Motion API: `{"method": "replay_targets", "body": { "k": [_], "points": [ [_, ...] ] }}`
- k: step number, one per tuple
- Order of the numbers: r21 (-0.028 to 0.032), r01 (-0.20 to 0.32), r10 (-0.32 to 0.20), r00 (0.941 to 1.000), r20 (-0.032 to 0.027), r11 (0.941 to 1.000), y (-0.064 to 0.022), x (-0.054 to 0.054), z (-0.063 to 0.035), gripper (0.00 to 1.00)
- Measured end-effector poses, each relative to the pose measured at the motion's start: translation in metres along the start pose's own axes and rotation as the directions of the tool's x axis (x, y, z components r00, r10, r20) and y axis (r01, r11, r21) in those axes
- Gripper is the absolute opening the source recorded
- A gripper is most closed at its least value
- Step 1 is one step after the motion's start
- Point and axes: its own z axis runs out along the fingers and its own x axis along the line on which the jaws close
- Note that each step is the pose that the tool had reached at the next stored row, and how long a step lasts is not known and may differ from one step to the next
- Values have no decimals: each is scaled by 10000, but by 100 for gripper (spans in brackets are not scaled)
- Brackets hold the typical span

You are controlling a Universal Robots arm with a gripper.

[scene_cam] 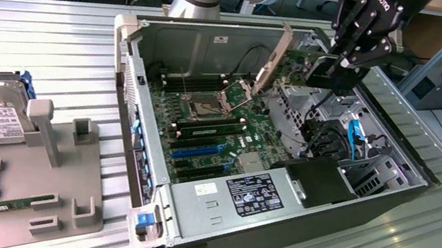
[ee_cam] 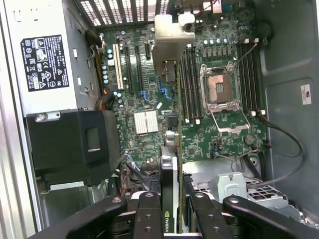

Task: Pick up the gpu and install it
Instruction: 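Insert the gpu into the slot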

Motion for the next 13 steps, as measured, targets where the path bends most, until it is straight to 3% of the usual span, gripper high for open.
{"method": "replay_targets", "body": {
  "k": [3, 8, 10, 13],
  "points": [
    [93, 90, -92, 9996, 267, 9999, 44, 6, 7, 27],
    [103, 135, -138, 9995, 296, 9999, 70, 9, 10, 27],
    [118, 198, -202, 9991, 360, 9997, 90, 12, 16, 27],
    [118, 238, -242, 9990, 363, 9996, 93, 12, 16, 27]
  ]
}}
